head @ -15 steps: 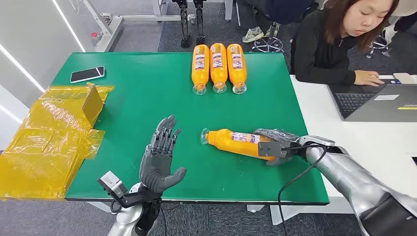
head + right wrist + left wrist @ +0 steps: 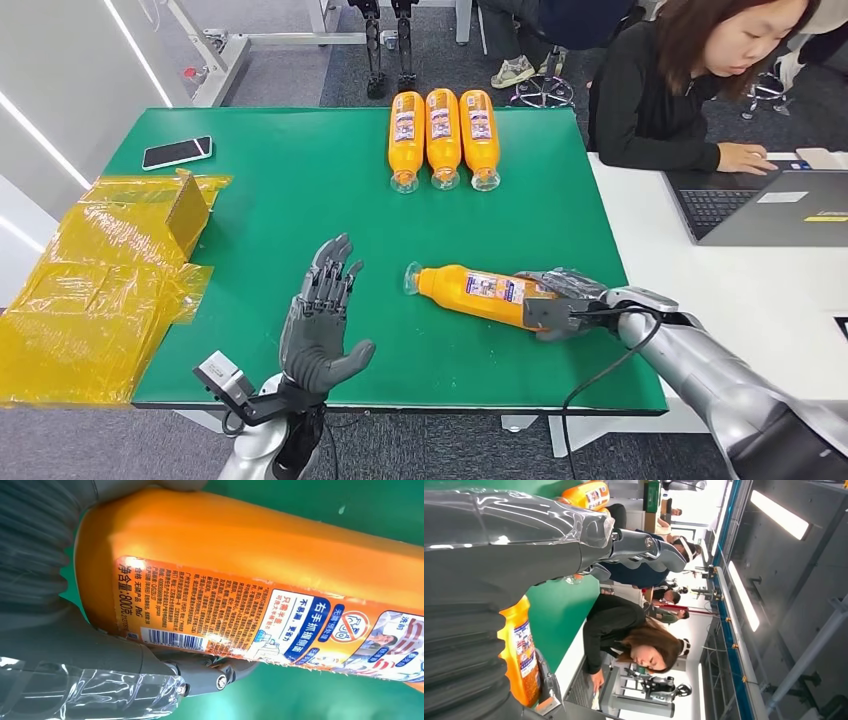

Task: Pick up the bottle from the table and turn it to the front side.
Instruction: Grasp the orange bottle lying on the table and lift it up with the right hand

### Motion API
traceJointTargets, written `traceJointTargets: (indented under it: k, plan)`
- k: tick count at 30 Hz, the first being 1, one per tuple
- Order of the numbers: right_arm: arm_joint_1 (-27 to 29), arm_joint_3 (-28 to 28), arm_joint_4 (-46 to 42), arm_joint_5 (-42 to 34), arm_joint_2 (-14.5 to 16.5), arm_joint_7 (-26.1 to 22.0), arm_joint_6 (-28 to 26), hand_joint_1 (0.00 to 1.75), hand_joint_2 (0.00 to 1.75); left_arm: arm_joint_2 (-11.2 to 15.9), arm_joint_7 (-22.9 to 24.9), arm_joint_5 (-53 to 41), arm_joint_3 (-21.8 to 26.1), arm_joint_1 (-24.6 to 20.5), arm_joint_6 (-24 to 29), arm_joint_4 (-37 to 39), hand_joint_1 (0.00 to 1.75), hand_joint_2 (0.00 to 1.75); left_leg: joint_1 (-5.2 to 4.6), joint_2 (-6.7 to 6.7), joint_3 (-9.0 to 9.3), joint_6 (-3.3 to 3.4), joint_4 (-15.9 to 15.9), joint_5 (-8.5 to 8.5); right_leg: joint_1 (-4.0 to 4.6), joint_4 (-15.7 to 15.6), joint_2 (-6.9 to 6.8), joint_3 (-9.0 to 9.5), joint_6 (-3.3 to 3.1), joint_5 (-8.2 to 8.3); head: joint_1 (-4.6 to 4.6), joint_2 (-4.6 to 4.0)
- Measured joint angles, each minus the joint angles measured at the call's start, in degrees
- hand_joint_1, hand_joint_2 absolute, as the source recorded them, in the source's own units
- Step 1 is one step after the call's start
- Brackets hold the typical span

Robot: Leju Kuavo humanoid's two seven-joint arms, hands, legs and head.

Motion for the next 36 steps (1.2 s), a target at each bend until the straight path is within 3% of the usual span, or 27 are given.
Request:
traceJointTargets:
  k: [6, 12, 21, 27, 31, 36]
  plan:
    - [2.88, -1.74, -4.83, 0.30, -1.46, 0.23, -6.28, 1.75, 1.75, 0.38, -0.33, -0.80, 0.05, 1.18, 0.48, -0.74, 0.00, 1.75, 0.00, -0.09, -0.08, 0.00, 0.00, 0.00, 0.00, 0.00, -0.11, -0.03, 0.00, 0.00, 0.01, 0.00]
    - [8.97, -8.68, -17.41, 3.74, -3.50, 2.55, -13.71, 1.75, 1.75, 0.72, -0.86, -1.81, 0.67, 1.29, 1.34, -0.80, 0.00, 1.75, 0.01, -0.12, -0.11, -0.01, -0.01, -0.01, 0.01, -0.01, -0.14, -0.08, 0.01, -0.03, -0.01, 0.00]
    - [29.80, -23.80, -42.88, 14.95, -4.87, 6.27, -19.76, 1.75, 1.75, 0.28, 0.41, -4.21, 2.81, 0.20, 1.88, -0.70, 0.00, 1.75, 0.02, -0.38, -0.23, -0.01, -0.06, -0.04, 0.02, -0.03, -0.34, -0.11, 0.03, -0.15, 0.00, 0.00]
    - [42.48, -30.55, -54.94, 16.38, -5.02, 5.97, -21.43, 1.75, 1.75, 0.19, 0.70, -4.30, 4.65, -1.22, 2.88, 0.13, 0.00, 1.75, 0.01, -0.37, -0.25, -0.03, -0.06, -0.07, 0.01, -0.04, -0.34, -0.14, 0.04, -0.16, 0.02, 0.00]
    - [46.75, -32.04, -59.07, 18.20, -4.03, 5.42, -21.60, 1.75, 1.75, 0.26, 0.76, -3.82, 5.97, -1.45, 3.73, 0.48, 0.00, 1.75, 0.02, -0.26, -0.23, -0.03, -0.07, -0.07, 0.01, -0.03, -0.25, -0.14, 0.04, -0.15, 0.00, 0.00]
    - [48.55, -32.10, -61.30, 21.15, -0.30, 6.25, -21.74, 1.75, 1.75, 0.24, 1.59, -2.95, 6.46, -1.46, 3.00, 0.49, 0.00, 1.75, 0.03, -0.24, -0.20, -0.05, -0.08, -0.05, 0.02, -0.02, -0.25, -0.14, 0.03, -0.15, 0.00, 0.00]
